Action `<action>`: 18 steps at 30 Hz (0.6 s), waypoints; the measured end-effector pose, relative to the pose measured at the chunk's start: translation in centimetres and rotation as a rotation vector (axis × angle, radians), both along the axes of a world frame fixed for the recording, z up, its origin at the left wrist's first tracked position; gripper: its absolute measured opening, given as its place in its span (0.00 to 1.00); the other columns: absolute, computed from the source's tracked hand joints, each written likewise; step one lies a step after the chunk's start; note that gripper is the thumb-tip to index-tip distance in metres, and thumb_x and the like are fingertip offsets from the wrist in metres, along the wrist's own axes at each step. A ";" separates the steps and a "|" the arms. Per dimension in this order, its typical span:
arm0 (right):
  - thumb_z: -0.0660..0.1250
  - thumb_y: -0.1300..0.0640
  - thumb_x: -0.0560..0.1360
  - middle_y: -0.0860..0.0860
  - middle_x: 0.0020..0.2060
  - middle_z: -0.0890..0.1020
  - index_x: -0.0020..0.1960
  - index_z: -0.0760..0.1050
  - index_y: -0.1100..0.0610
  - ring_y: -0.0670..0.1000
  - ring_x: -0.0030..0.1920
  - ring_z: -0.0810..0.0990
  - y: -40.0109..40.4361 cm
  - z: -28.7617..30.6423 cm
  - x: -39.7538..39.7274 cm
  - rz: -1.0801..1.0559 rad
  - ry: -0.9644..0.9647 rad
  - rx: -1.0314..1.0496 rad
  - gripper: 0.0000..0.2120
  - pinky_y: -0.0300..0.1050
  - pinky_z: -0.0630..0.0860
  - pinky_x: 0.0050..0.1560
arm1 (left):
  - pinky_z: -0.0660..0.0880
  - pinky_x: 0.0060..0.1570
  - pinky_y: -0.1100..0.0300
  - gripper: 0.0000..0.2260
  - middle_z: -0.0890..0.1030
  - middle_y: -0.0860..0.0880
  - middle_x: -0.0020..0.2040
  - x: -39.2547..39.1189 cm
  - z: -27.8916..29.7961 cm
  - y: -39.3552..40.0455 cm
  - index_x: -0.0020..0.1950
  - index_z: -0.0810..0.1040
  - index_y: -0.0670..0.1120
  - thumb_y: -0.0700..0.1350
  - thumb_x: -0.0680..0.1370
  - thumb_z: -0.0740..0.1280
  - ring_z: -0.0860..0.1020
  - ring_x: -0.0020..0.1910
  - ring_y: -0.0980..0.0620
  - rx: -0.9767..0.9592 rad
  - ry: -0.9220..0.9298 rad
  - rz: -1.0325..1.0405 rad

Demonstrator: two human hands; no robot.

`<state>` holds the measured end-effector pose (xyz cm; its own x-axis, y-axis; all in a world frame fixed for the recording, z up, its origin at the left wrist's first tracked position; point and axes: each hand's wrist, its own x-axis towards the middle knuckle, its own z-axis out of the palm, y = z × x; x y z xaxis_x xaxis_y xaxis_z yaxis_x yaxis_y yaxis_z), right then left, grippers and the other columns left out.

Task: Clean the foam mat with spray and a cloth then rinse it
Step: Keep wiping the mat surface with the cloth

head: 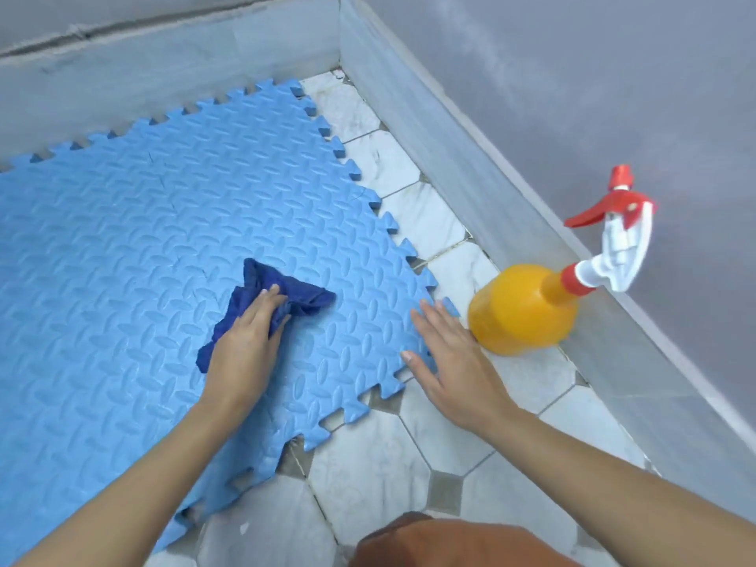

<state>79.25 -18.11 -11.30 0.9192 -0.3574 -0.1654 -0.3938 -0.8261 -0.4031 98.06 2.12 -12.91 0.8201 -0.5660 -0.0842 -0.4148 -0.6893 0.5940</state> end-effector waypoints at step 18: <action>0.49 0.41 0.81 0.50 0.78 0.59 0.78 0.57 0.57 0.46 0.78 0.53 -1.7 0.7 -17.2 -0.680 0.065 -0.002 0.31 0.38 0.51 0.72 | 0.58 0.73 0.47 0.28 0.64 0.45 0.75 -17.1 1.5 -11.6 0.74 0.66 0.45 0.60 0.78 0.54 0.60 0.75 0.44 -0.005 0.003 -0.973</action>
<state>62.03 -19.77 -10.60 0.4781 -0.8525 -0.2114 -0.8490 -0.3869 -0.3599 80.97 -9.46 -11.42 -0.0062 -0.9967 -0.0812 -0.8004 -0.0437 0.5979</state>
